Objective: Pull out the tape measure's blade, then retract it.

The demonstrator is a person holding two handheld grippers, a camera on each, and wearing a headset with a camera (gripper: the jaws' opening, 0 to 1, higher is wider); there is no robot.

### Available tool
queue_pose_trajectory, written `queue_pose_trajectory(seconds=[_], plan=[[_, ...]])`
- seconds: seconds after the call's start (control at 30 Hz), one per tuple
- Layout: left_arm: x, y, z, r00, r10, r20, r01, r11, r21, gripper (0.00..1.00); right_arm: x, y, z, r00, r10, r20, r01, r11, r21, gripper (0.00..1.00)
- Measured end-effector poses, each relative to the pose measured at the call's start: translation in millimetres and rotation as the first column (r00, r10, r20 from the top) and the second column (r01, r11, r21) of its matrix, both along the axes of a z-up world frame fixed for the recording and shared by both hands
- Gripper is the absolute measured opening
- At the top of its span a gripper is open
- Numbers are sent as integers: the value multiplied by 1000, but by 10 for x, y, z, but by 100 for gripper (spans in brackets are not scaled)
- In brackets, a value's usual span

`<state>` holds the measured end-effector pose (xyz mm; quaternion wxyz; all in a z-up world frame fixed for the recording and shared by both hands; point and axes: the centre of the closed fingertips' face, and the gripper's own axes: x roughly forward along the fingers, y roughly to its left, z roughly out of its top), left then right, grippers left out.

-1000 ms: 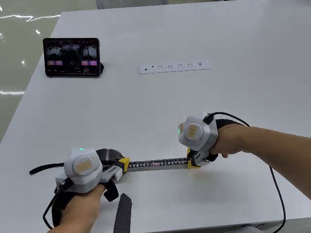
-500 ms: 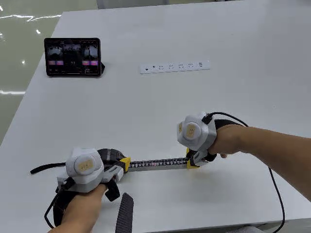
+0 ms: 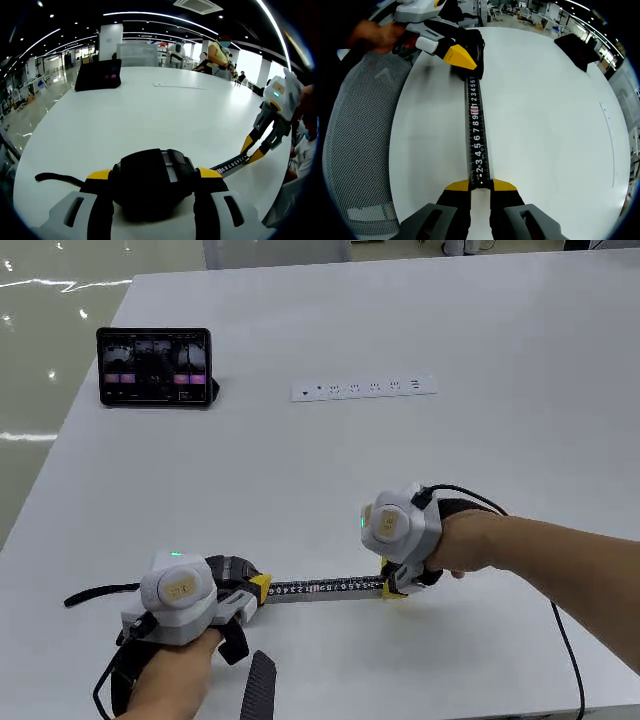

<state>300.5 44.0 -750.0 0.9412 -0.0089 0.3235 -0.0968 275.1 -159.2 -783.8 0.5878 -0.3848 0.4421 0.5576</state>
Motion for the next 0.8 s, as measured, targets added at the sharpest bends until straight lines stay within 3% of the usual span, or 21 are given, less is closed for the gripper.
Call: queue_pose_trajectory(seconds=[0.8], plan=[[-3, 2, -4, 1000, -6, -5, 6, 1000, 1, 61, -1, 110, -6, 1000, -8, 1, 8, 1000, 7, 10]])
